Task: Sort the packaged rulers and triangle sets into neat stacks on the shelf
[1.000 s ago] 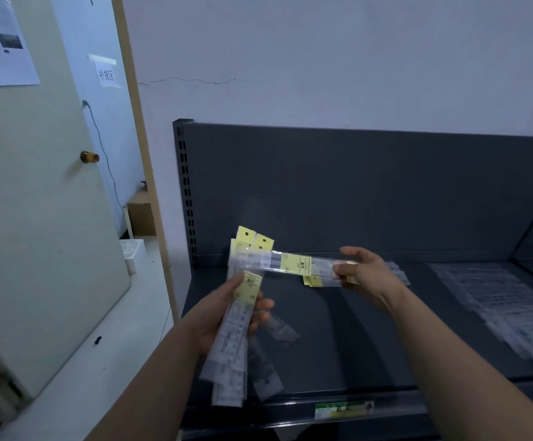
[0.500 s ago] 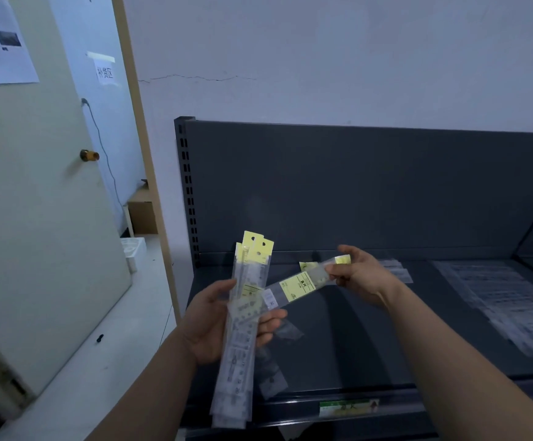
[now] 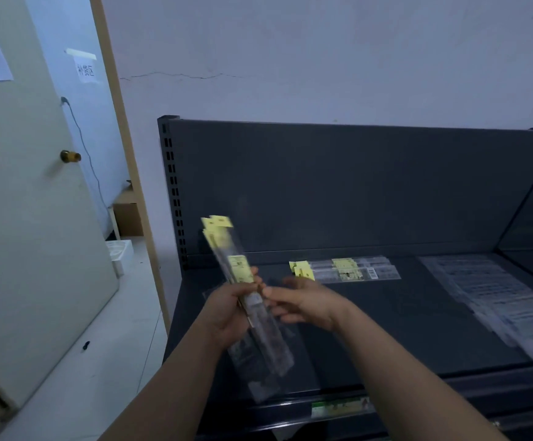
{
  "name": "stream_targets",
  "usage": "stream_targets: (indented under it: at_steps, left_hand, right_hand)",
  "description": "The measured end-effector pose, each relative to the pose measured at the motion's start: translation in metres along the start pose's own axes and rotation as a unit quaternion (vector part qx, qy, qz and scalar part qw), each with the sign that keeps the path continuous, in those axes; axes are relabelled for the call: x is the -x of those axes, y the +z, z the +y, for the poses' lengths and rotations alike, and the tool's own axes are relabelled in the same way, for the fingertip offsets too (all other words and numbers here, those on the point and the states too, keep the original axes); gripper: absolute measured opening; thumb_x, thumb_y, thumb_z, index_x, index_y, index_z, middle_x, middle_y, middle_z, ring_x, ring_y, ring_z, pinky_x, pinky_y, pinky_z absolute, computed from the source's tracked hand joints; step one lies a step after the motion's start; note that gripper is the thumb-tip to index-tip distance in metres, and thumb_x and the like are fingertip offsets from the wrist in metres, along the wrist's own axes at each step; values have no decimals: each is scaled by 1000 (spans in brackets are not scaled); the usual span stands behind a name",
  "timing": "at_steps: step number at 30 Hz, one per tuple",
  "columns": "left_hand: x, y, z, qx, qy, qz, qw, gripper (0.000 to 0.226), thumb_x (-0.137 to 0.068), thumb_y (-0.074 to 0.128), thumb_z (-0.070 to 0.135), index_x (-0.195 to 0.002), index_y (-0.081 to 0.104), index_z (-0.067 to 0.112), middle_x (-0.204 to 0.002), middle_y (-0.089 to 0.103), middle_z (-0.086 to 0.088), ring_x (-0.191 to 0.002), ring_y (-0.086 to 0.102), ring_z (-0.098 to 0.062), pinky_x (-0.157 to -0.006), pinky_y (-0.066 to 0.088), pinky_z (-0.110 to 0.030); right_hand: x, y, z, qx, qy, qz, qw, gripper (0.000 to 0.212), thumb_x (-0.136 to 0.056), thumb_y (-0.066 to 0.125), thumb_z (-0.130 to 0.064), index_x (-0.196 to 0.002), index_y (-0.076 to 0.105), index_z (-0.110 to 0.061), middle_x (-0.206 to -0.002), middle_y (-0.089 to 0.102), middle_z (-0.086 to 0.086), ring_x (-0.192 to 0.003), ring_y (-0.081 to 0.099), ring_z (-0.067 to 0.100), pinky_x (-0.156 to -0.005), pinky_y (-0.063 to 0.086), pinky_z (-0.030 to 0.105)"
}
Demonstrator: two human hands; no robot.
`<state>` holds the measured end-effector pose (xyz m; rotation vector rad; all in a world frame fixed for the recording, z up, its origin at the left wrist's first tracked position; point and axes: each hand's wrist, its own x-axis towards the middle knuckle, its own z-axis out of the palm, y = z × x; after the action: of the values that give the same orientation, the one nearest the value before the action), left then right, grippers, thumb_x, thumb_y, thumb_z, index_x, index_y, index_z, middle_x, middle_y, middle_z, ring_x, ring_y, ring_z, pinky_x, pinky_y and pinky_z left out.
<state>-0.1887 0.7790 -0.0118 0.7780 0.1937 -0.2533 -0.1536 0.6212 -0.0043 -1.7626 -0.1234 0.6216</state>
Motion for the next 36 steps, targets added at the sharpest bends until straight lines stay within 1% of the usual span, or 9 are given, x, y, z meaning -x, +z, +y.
stream_targets:
  at_steps: [7,11,15,18,22,24,29,32,36]
  left_hand:
    - [-9,18,-8,-48,117,-5,992,35,-90,47,-9,-107,51,20,-94,58,-3,-96,57,-18,-96,43,-38]
    - [-17,10,-16,-109,111,-47,987,43,-84,67,16,-122,48,16,-106,61,-4,-110,56,-24,-98,45,-43]
    - [-30,4,-10,-95,166,44,981,70,-72,81,30,-132,49,12,-121,63,-5,-109,62,-21,-93,49,-38]
    - [-38,13,-18,-251,191,116,942,82,-74,81,26,-143,36,20,-129,52,1,-111,56,-13,-95,45,-32]
    - [-64,35,-50,-379,150,93,909,94,-77,79,10,-151,22,21,-145,40,-4,-132,42,-21,-101,40,-35]
    - [-80,46,-63,-428,140,91,888,91,-76,79,7,-149,27,21,-143,42,-2,-126,45,-18,-97,42,-33]
    - [-116,65,-81,-577,135,131,795,88,-73,82,20,-147,33,21,-133,49,-4,-109,48,-13,-89,38,-23]
    - [-136,71,-85,-629,146,159,747,87,-73,83,26,-145,36,17,-131,50,-7,-113,51,-18,-90,40,-23]
    - [-155,70,-84,-668,140,196,704,71,-70,83,28,-129,49,13,-126,50,-12,-104,48,-19,-85,42,-24]
  right_hand:
    - [5,-6,9,24,-44,-65,997,20,-85,70,-30,-93,69,-12,-87,70,8,-82,65,21,-79,52,35]
    - [16,-43,16,63,-39,-46,996,13,-80,75,-18,-93,71,-18,-94,71,10,-89,64,30,-92,48,53]
    - [34,-97,23,167,-29,5,986,18,-82,71,-6,-87,69,-23,-92,71,4,-85,64,23,-91,50,45]
    - [38,-138,30,244,-22,47,968,28,-79,73,-1,-87,71,-28,-91,74,3,-86,68,26,-90,54,43]
    - [27,-185,37,325,-1,92,941,34,-77,70,7,-95,67,-22,-78,64,-7,-72,61,9,-69,51,19]
    - [15,-201,39,370,11,91,924,35,-78,70,3,-103,65,-21,-78,59,-8,-71,57,6,-65,45,15]
    - [-30,-231,43,430,7,113,896,26,-81,64,-6,-87,63,-31,-93,64,-5,-87,62,15,-79,51,24]
    - [-54,-243,41,538,5,99,837,24,-83,61,-13,-103,68,-24,-107,65,-2,-97,61,18,-84,50,27]
    - [-79,-257,34,539,-15,74,839,61,-79,69,-15,-136,48,-18,-132,42,7,-119,46,26,-98,44,30]
